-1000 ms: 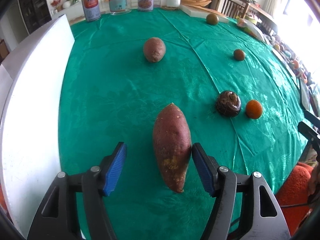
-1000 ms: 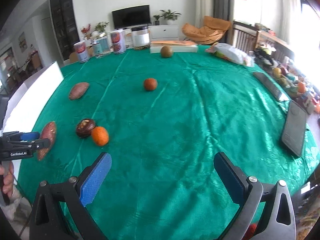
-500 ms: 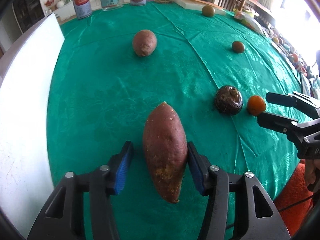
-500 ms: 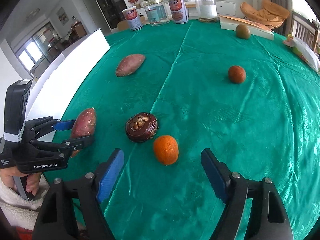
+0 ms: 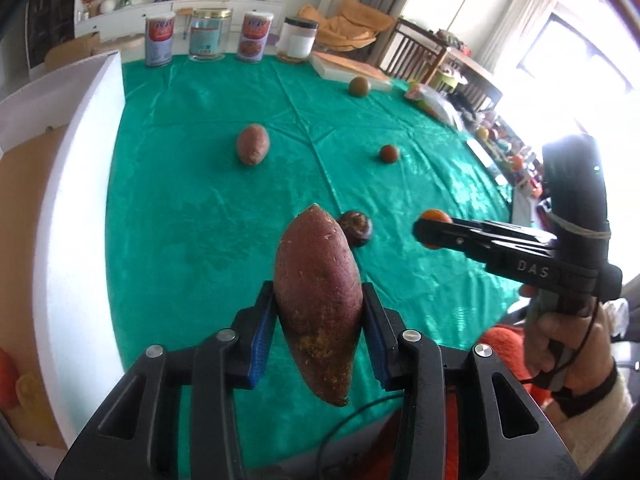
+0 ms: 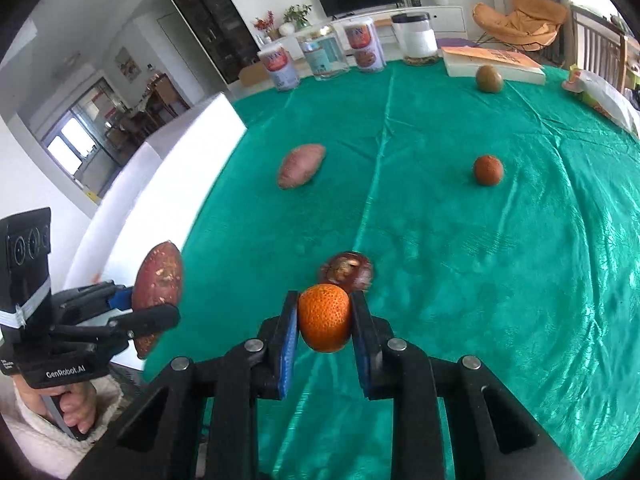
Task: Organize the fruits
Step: 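Grasp the orange with the right tool while the left tool carries the sweet potato to the box, then open both tools over the box to drop the sweet potato and orange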
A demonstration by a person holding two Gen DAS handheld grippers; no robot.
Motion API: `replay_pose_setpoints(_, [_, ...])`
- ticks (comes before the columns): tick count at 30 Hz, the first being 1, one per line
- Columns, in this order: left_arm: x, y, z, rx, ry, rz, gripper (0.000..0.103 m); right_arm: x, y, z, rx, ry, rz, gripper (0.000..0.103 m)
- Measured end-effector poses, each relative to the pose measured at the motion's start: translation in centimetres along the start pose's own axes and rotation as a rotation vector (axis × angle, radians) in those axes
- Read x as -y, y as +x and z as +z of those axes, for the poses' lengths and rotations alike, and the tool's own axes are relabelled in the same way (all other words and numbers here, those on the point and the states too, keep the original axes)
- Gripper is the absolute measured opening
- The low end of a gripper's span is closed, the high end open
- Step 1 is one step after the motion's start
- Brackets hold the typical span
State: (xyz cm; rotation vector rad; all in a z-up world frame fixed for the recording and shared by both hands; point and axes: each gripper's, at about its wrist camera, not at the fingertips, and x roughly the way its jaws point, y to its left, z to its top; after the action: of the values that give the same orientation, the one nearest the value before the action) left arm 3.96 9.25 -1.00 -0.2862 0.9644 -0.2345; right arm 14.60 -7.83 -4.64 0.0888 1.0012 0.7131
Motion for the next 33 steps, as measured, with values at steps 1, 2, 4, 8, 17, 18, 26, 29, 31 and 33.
replay_pose_setpoints(1, [-0.2,-1.7,0.1,0.015,-0.012,-0.025,0.042,-1.3,-0.3,0.5,0.005,-0.004,0.033,0.025])
replay_pose_setpoints(2, [-0.6,-3.4,0.2,0.033,-0.024,-0.041,0.042,-2.7,-0.4,1.0,0.007,-0.011,0.066,0.025])
replay_pose_setpoints(4, [-2.3,-6.8,0.5,0.077,-0.060,-0.033,0.042,-6.0,-0.1,1.9,0.008,-0.039,0.129,0.025])
replay_pose_setpoints(8, [-8.2,-11.6,0.5,0.169,-0.166,0.114,0.042,-13.7,1.9,3.4,-0.020,-0.132,0.261,0.025])
replay_pose_setpoints(17, [-21.3,-8.2,-2.5,0.042,-0.398,0.382,0.042,-26.6,12.6,2.7,-0.215,-0.377,0.249,0.025])
replay_pose_setpoints(18, [-21.8,-7.8,-2.7,0.032,-0.409,0.387,0.042,-27.2,13.7,2.6,-0.229,-0.391,0.233,0.025])
replay_pose_setpoints(26, [-23.1,-7.1,-2.6,0.010,-0.431,0.442,0.052,-27.8,16.4,3.7,-0.226,-0.398,0.161,0.044])
replay_pose_setpoints(29, [-21.5,-8.9,-1.6,0.077,-0.390,0.510,0.076,-27.6,14.1,4.8,-0.171,-0.389,0.164,0.054])
replay_pose_setpoints(31, [-19.6,-10.6,-0.8,0.144,-0.350,0.516,0.083,-27.3,11.3,5.8,-0.116,-0.378,0.174,0.058])
replay_pose_setpoints(33, [-17.0,-11.8,0.1,0.210,-0.295,0.503,0.085,-26.0,7.7,6.5,-0.043,-0.373,0.156,0.069])
